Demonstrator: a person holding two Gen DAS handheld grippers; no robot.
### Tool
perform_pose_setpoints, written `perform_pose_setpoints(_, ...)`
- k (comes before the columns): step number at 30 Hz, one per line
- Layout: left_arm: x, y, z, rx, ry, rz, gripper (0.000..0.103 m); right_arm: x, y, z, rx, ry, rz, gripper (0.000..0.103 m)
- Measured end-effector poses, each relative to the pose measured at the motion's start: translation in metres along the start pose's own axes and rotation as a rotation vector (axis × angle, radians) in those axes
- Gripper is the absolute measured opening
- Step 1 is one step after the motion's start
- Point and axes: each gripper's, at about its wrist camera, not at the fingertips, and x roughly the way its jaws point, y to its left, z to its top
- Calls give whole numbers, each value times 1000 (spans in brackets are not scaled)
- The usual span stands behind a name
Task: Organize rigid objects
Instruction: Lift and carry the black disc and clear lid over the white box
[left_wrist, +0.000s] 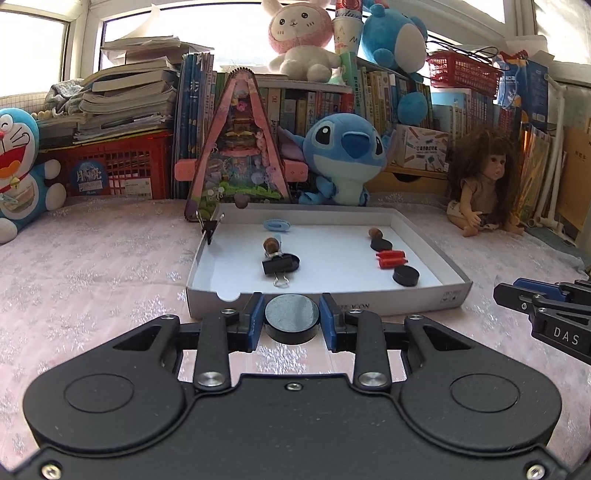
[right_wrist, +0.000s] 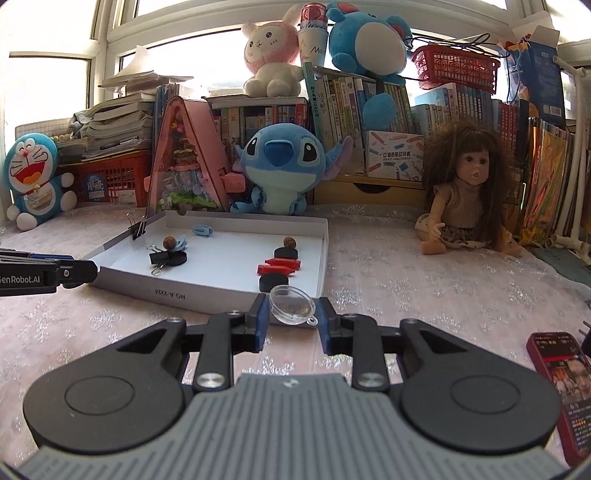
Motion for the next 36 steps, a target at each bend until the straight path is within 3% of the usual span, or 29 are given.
perform_pose_setpoints(12,35,6,25,-43,17,-3,30,28,6,16,-8,14,-8,33)
perform_pose_setpoints(36,96,20,41,-58,58,40,30,85,10,27,23,77,-14,33)
